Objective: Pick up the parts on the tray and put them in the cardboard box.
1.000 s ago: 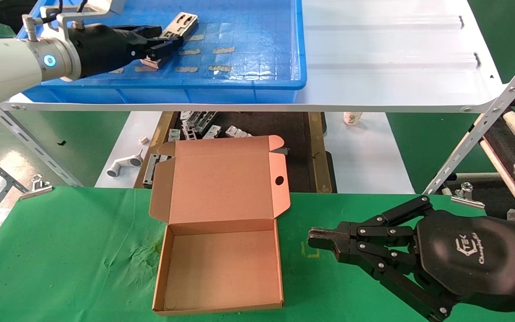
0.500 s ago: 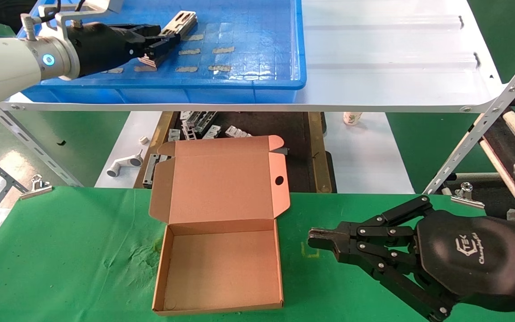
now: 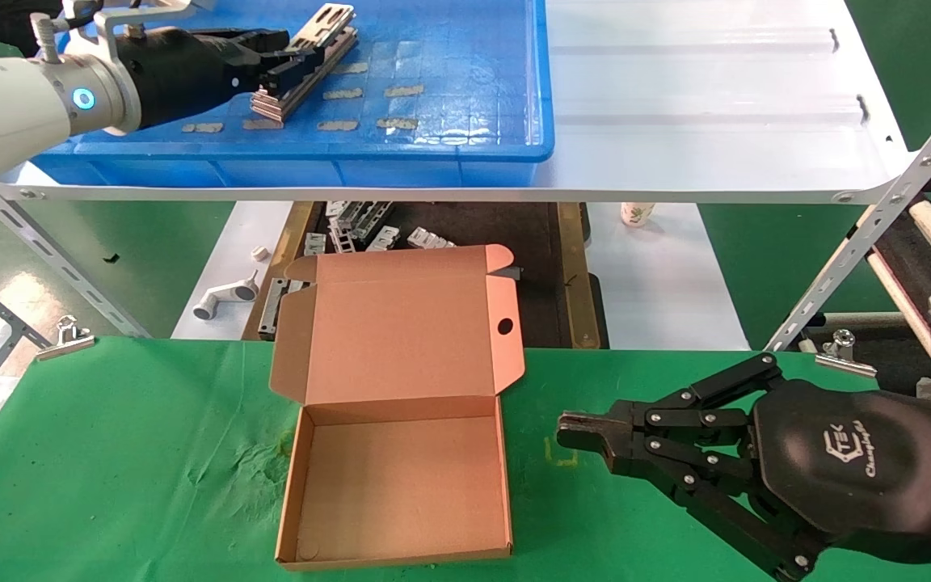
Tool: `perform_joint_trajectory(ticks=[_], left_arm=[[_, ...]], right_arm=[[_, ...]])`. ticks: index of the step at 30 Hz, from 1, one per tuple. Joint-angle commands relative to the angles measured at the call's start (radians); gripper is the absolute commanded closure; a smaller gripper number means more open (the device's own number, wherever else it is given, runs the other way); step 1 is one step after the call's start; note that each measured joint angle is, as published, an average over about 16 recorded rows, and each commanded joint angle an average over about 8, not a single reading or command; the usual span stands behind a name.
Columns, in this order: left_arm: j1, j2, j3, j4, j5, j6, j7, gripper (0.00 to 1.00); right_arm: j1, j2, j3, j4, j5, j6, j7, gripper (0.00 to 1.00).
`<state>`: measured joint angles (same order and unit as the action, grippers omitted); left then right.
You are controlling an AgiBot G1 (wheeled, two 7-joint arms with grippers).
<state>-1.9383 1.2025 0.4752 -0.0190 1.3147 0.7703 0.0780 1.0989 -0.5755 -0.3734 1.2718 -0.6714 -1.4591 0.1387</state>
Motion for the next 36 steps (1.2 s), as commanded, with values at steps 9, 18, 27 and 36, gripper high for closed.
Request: perform_joint_trajectory(ticks=[9, 18, 27, 36], left_arm=[[-0.001, 0.004, 0.0, 0.009, 0.001, -0.001, 0.007, 0.69], [-0.003, 0.003, -0.001, 0.012, -0.001, 0.004, 0.01, 0.45], [-0.004, 0.001, -0.002, 0.015, -0.003, 0.01, 0.012, 0.25], [-0.003, 0.0, -0.003, 0.017, -0.003, 0.015, 0.012, 0.81]], right_arm=[[0.0, 0.0, 0.0, 0.0, 0.0, 0.0, 0.0, 1.0], [0.0, 0.0, 0.0, 0.0, 0.0, 0.0, 0.0, 1.0], [0.0, 0.0, 0.0, 0.0, 0.0, 0.0, 0.0, 1.0], [0.0, 0.0, 0.0, 0.0, 0.0, 0.0, 0.0, 1.0]])
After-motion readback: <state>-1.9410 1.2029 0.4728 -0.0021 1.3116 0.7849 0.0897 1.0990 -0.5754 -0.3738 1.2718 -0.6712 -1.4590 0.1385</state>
